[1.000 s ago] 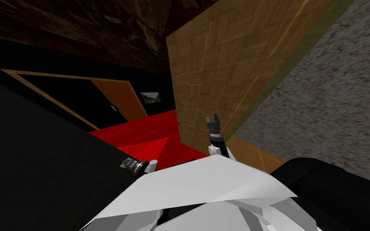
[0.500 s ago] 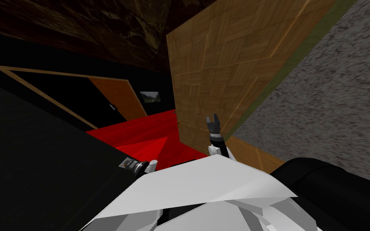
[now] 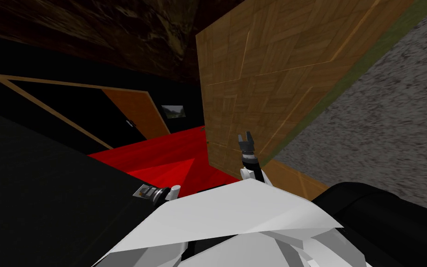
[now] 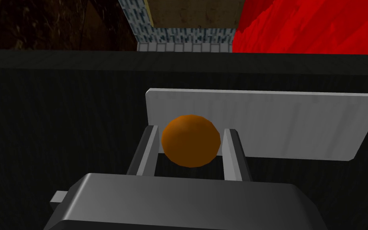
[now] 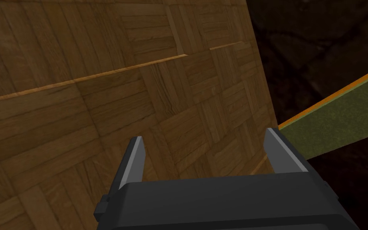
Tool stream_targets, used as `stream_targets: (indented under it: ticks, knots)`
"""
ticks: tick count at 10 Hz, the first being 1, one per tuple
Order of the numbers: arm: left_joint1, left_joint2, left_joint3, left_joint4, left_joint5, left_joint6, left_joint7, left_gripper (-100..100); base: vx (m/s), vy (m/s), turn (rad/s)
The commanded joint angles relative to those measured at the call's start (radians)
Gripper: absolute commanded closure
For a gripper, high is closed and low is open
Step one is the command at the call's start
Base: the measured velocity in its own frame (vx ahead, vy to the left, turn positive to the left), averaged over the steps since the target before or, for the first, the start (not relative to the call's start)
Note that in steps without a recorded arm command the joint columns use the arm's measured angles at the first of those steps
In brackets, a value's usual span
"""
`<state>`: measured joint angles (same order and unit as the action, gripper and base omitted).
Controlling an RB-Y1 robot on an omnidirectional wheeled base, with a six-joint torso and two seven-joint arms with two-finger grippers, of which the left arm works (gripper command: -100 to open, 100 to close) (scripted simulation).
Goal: Push the door open
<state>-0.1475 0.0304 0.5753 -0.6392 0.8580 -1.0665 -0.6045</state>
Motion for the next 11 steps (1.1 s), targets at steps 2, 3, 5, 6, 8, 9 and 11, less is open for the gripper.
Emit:
stream_targets:
  ticks: [2, 3, 5, 6, 8, 9, 11]
  knots:
    - [-0.001, 0.015, 0.028, -0.006, 0.034, -0.018, -0.019, 100, 0.12, 0.149, 0.013]
    - [-0.001, 0.015, 0.04, -0.009, 0.049, -0.024, -0.028, 100, 0.109, 0.16, 0.011]
    - [-0.002, 0.011, 0.062, -0.014, 0.077, -0.036, -0.044, 100, 0.172, 0.17, 0.042]
    - [-0.003, 0.006, 0.072, -0.016, 0.09, -0.041, -0.052, 100, 0.128, 0.216, 0.031]
    - [-0.012, 0.003, 0.074, 0.004, 0.095, -0.045, -0.05, 100, 0.069, 0.152, 0.014]
    - [-0.011, 0.017, 0.094, 0.003, 0.119, -0.064, -0.06, 100, 0.075, 0.116, -0.006]
    - [-0.009, 0.022, 0.108, -0.001, 0.136, -0.075, -0.067, 100, 0.102, 0.184, 0.019]
